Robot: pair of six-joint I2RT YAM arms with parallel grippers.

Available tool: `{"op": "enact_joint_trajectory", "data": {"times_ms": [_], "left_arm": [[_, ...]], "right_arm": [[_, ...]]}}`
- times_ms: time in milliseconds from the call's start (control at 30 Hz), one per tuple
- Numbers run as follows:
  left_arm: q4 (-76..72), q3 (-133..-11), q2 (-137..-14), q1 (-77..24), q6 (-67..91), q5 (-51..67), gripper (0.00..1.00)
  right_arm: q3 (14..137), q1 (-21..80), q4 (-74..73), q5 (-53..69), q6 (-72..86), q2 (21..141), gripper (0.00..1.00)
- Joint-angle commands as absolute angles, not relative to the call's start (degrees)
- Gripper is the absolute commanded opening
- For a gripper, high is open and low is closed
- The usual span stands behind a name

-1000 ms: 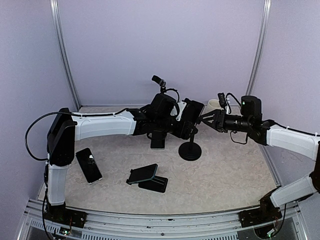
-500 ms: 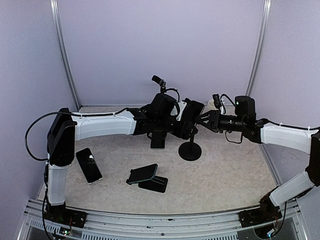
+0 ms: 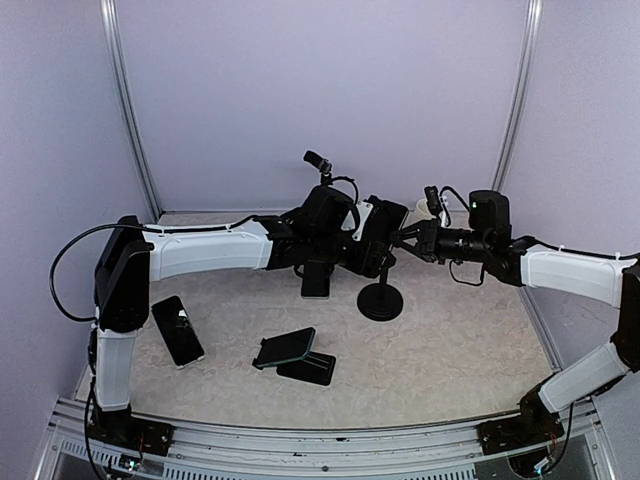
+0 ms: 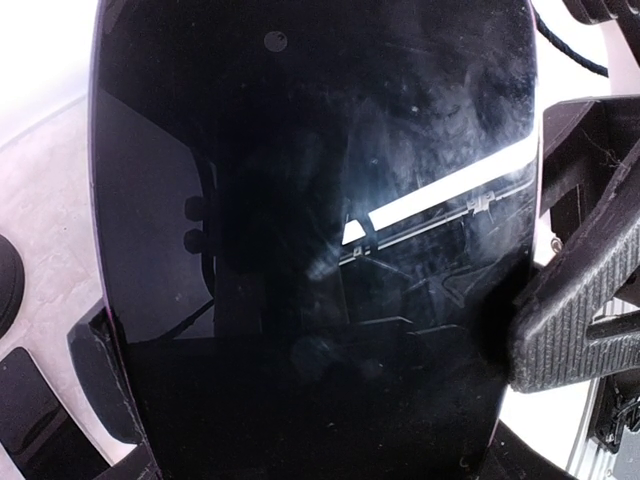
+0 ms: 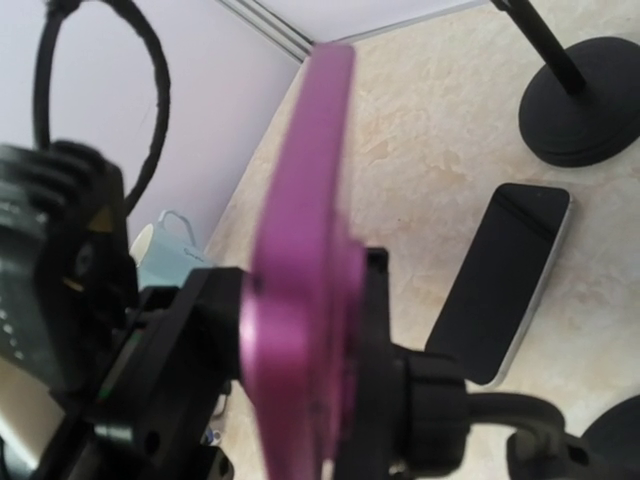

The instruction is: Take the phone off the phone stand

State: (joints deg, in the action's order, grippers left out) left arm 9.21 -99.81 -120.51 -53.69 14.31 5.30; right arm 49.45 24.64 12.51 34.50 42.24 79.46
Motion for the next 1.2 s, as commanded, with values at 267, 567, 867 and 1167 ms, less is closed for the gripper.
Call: {"op": "enact_joint_trajectory", "data": {"times_ms": [267, 567, 867, 1167], "left_arm": [[9.24, -97.45, -120.18, -47.95, 20.82, -0.53, 0.12], [8.15, -94.27, -119.43, -45.24, 23.00, -1.82, 0.08], [7.01, -92.56, -118.48, -42.89, 24.95, -0.32, 0.04], [12.17, -94.55, -118.58, -42.69, 26.45, -13.22, 0.00]], "right_arm": [[47.87, 23.64, 11.60, 36.02, 40.87, 76.11, 0.00], [45.00, 21.02, 12.22, 39.08, 40.87, 73.66, 0.00], [44.12, 19.57, 12.10, 40.40, 40.31, 72.47, 0.00], [43.87, 19.29, 13.02, 42.53, 39.83, 72.11, 0.00]]}}
